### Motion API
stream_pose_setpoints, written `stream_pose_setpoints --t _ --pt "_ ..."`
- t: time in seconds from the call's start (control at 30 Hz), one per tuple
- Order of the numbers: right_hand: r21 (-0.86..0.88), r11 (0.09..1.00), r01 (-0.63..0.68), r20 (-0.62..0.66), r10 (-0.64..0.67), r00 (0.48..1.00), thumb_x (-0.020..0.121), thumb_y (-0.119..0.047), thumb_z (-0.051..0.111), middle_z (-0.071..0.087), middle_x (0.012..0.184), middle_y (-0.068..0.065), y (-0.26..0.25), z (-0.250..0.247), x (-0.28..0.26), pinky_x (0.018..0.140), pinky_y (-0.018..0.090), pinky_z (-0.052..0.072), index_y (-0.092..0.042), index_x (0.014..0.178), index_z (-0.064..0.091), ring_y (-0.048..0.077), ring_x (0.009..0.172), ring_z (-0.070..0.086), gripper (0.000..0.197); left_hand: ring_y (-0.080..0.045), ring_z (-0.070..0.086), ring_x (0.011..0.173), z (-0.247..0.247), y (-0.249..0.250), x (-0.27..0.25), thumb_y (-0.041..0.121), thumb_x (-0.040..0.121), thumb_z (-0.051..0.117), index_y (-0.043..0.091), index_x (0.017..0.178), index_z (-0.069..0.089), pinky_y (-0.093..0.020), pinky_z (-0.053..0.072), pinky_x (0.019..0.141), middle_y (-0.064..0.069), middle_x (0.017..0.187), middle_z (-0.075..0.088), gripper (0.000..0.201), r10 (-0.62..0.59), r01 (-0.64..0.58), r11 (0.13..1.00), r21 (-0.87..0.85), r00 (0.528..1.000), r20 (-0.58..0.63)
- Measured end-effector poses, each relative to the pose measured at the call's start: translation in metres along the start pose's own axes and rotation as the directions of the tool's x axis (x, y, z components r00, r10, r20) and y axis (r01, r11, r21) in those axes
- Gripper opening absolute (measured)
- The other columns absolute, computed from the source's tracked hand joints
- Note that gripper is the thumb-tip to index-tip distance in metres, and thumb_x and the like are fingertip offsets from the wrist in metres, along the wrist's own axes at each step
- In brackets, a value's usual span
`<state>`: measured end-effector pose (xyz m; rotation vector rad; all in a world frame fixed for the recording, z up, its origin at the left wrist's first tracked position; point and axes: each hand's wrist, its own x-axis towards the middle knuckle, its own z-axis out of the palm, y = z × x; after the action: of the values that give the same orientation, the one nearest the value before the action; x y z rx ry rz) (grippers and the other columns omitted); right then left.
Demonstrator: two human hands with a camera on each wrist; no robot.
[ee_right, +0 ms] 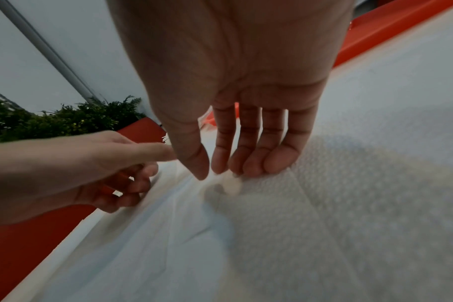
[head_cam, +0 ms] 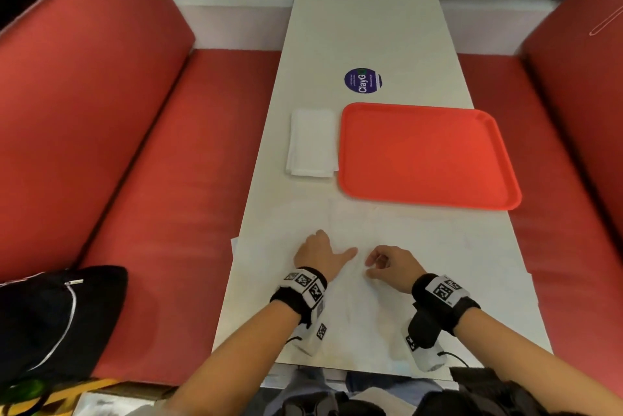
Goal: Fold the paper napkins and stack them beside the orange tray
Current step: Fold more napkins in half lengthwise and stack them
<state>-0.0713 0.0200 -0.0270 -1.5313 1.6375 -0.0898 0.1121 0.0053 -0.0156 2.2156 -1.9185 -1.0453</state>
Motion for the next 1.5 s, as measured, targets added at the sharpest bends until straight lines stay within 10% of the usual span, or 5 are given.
stream_pose_setpoints --t 0.53,0.83,1.03,1.27,1.5 --pt "0.037 0.998 0.042 0.047 -0.044 0.998 0.083 -0.020 0.069 0.057 0.078 -0.003 0.011 -0.001 0.003 0.069 0.028 0.045 -0.029 0.082 0.061 0.014 0.071 0.052 0.012 -0.018 0.052 0.063 -0.039 0.012 -0.007 0.016 0.079 0.067 0.013 0.061 0.049 -0.029 0.047 0.062 0.000 0.064 0.050 0.025 0.118 -0.126 0.943 -0.307 0.992 -0.044" --pt "0.648 0.760 0.058 0.093 -0.154 0.984 0.068 -0.074 0.064 0.068 0.119 0.002 -0.040 -0.050 0.007 0.082 0.032 0.054 -0.019 0.136 0.049 0.017 0.099 0.069 0.089 -0.019 0.062 0.076 -0.148 0.002 -0.038 0.003 0.074 0.056 -0.007 0.093 0.062 -0.027 0.048 0.064 -0.010 0.088 0.065 0.022 0.218 -0.174 0.330 -0.928 0.970 -0.104" --pt "0.876 0.482 -0.007 0.140 -0.240 0.961 0.067 -0.047 0.079 0.069 0.122 0.007 -0.063 -0.060 0.006 0.100 0.038 0.047 -0.009 0.125 0.062 0.022 0.115 0.065 0.071 -0.024 0.060 0.078 -0.146 -0.042 -0.019 -0.001 0.080 0.057 -0.010 0.099 0.062 -0.030 0.049 0.065 -0.012 0.089 0.066 0.022 0.028 -0.092 0.455 -0.886 0.996 -0.089" --pt "0.742 0.663 0.093 -0.012 -0.126 0.992 0.078 -0.025 0.078 0.072 0.106 0.020 -0.066 -0.049 0.012 0.075 0.037 0.053 0.002 0.105 0.069 0.026 0.085 0.068 0.039 -0.021 0.056 0.080 -0.121 -0.047 -0.015 0.002 0.081 0.062 0.004 0.071 0.057 -0.028 0.051 0.066 -0.008 0.077 0.052 0.011 -0.012 -0.044 0.604 -0.796 0.998 -0.064" --pt "0.736 0.645 0.204 -0.051 -0.248 0.967 0.081 -0.016 0.075 0.074 0.106 0.011 -0.076 -0.052 0.004 0.081 0.035 0.057 -0.003 0.111 0.068 0.023 0.091 0.071 0.033 -0.021 0.064 0.098 -0.098 0.004 -0.024 0.023 0.078 0.072 0.004 0.103 0.067 -0.046 0.056 0.076 -0.005 0.103 0.069 0.032 0.230 0.060 0.390 -0.919 0.960 0.160"
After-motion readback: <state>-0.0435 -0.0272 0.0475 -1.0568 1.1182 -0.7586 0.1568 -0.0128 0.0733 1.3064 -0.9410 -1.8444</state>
